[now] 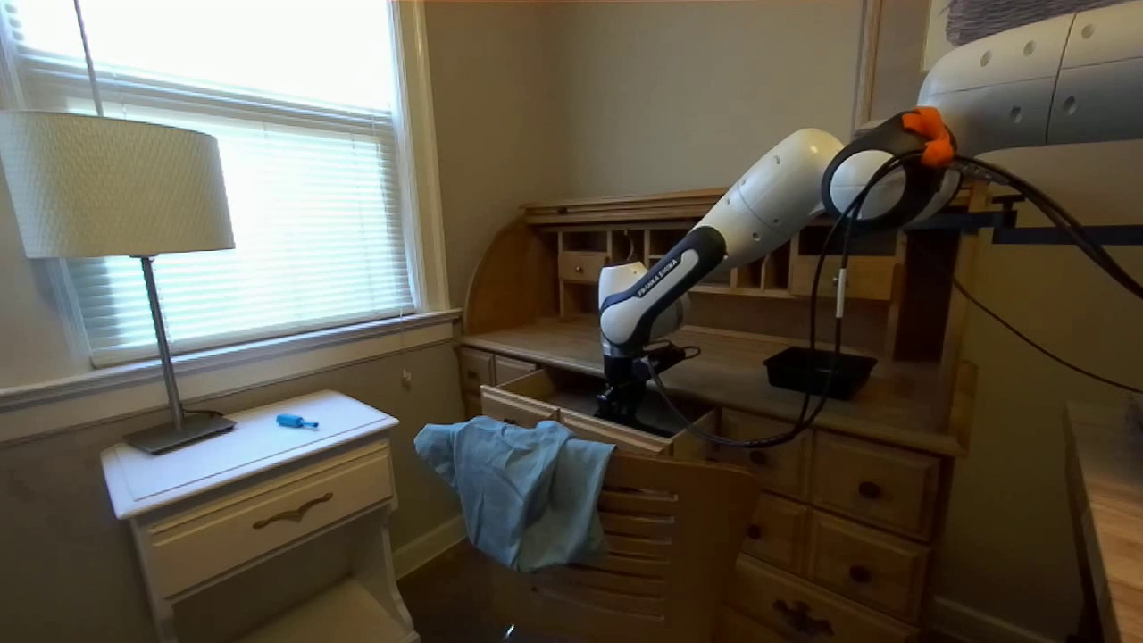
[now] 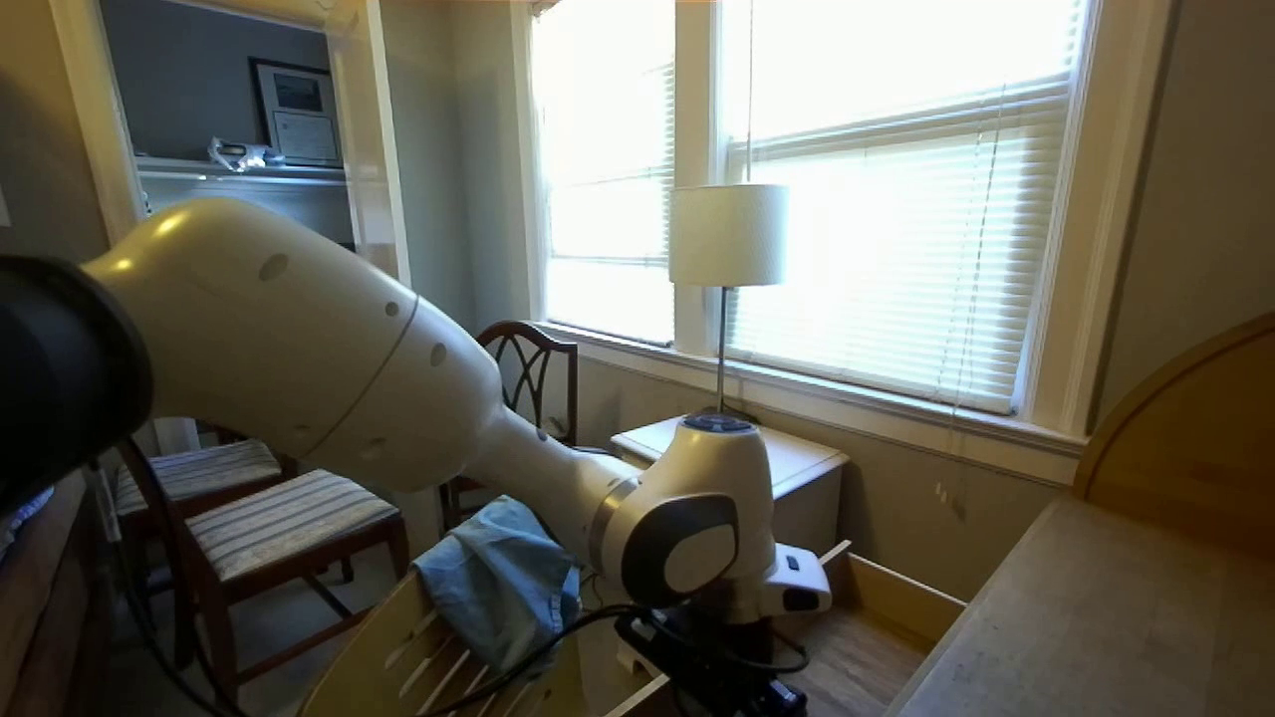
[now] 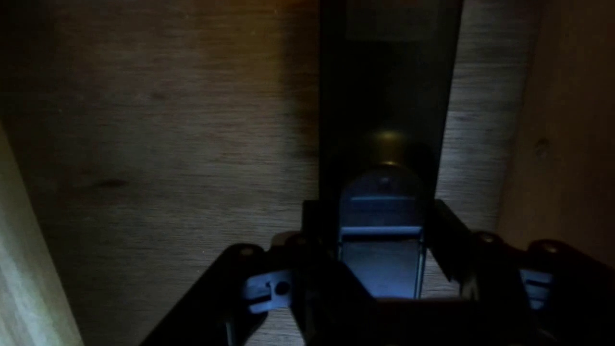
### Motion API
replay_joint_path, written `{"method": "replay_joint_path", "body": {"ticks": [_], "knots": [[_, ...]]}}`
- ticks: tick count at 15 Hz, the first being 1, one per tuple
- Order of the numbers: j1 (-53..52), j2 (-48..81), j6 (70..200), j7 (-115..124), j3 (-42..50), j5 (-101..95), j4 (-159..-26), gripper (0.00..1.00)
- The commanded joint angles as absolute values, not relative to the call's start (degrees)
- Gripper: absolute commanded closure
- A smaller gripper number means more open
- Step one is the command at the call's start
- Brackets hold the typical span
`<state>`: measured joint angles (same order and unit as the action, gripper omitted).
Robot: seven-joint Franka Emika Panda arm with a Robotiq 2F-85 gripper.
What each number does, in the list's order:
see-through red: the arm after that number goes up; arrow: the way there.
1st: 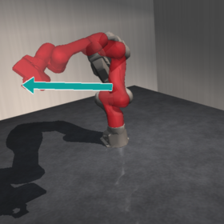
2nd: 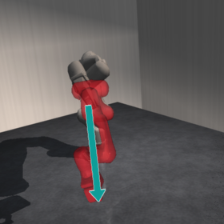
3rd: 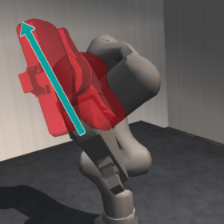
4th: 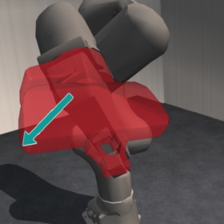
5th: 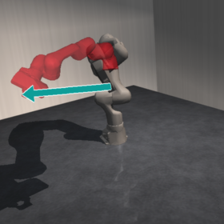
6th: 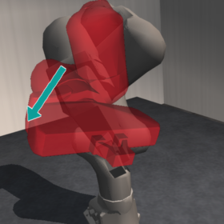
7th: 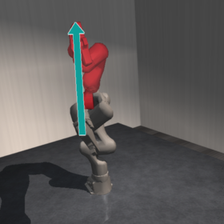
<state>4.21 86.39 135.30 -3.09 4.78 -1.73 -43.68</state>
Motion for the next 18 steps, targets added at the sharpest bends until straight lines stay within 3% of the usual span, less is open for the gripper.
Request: {"method": "replay_joint_path", "body": {"ticks": [1,11,12,14,16,18], "knots": [[3.7,86.4,139.9,0.3,5.6,-3.0,-45.6,0.69],[3.9,86.4,140.6,0.6,5.4,-2.6,-47.0,0.69],[4.0,86.4,140.2,0.6,5.3,-2.5,-46.9,0.19],[4.4,86.4,139.6,1.2,5.5,-2.4,-46.5,0.13],[4.9,86.4,138.4,3.6,6.6,-2.1,-45.5,0.01],[5.2,85.4,138.1,6.0,8.5,-1.5,-45.9,0.00]]}}
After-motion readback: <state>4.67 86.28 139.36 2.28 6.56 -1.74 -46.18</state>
